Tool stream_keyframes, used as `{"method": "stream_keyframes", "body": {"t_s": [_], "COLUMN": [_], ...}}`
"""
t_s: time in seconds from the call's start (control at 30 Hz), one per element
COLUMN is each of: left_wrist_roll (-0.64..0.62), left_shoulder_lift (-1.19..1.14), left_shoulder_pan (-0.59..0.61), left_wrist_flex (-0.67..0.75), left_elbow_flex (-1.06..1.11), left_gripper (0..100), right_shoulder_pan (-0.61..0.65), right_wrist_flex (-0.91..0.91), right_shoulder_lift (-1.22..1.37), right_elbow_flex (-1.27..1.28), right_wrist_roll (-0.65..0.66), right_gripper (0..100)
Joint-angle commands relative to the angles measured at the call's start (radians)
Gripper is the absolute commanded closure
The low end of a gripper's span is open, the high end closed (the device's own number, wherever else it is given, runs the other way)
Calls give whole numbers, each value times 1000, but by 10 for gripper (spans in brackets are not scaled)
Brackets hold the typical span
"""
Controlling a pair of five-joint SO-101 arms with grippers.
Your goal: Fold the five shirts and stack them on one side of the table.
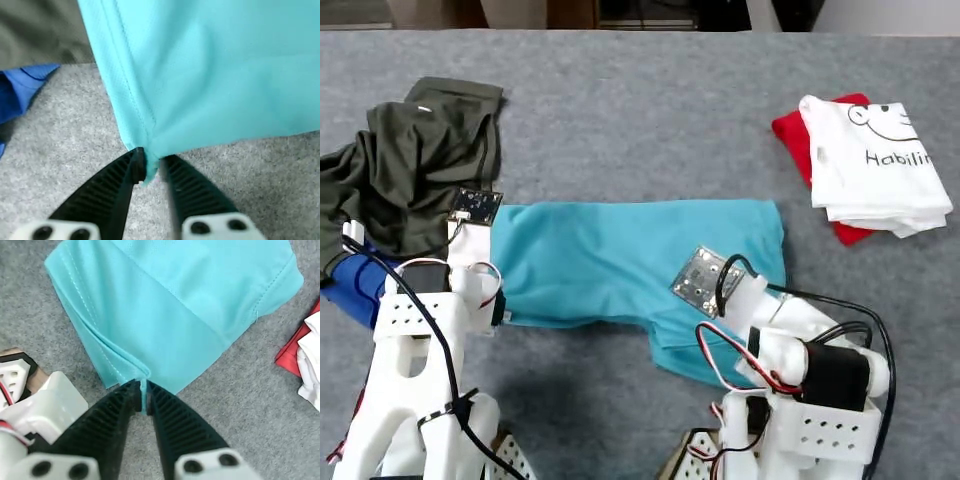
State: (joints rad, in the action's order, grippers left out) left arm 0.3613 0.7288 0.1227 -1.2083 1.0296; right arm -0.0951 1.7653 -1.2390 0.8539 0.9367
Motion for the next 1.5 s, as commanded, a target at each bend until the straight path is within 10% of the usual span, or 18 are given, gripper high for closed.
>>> {"method": "stream_keyframes", "body": {"t_s": [0.0,0.33,0.6,0.87,1.47], "left_wrist_roll": [9,-5,-256,-333,-330], "left_shoulder_lift": [24,24,-36,-325,-980], "left_shoulder_pan": [6,8,0,5,106], "left_wrist_flex": [-32,-48,118,404,419], "left_elbow_flex": [-29,-232,-331,-382,-764], "left_gripper": [816,816,969,981,981], "right_shoulder_pan": [-15,-15,-7,24,-2], "right_wrist_flex": [17,11,-144,-351,-709], "right_shoulder_lift": [-8,10,302,746,1388], "right_elbow_flex": [-4,-117,-205,-394,-542], "right_wrist_roll": [15,9,-135,-276,-385], "right_gripper": [867,878,995,993,993]}}
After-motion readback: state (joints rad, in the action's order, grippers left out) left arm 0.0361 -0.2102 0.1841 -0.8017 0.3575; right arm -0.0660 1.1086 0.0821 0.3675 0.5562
